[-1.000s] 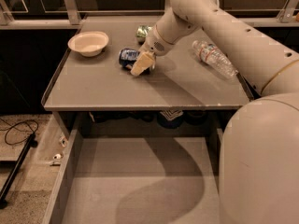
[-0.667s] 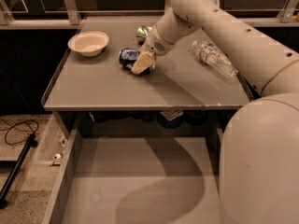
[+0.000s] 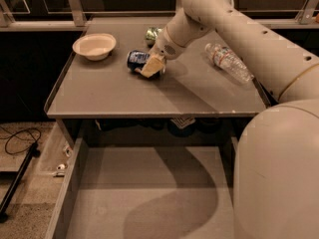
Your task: Place pepsi can into top drawer
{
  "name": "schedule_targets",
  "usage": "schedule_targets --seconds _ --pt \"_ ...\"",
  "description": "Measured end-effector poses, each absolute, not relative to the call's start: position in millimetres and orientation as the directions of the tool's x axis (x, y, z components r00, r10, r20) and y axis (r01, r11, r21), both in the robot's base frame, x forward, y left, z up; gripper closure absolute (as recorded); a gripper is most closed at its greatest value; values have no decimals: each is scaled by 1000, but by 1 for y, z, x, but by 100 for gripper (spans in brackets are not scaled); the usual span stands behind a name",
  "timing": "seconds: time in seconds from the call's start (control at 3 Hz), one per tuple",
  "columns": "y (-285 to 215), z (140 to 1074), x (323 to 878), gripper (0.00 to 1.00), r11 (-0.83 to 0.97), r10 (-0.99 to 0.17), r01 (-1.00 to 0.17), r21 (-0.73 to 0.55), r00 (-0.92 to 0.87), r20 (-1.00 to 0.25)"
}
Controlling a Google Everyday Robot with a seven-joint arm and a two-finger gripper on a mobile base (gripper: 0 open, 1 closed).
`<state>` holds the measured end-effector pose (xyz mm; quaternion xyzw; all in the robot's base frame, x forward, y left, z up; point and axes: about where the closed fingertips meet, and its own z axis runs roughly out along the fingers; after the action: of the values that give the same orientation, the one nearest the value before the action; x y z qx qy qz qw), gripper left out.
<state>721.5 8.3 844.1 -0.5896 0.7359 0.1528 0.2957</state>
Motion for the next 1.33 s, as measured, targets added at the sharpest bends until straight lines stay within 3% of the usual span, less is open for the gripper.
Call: schedule_targets --seconds 0.67,1.33 --pt "3 871 700 100 235 -735 -964 -121 -95 -671" --pt "-46 912 654 100 295 -707 -935 -199 -73 -704"
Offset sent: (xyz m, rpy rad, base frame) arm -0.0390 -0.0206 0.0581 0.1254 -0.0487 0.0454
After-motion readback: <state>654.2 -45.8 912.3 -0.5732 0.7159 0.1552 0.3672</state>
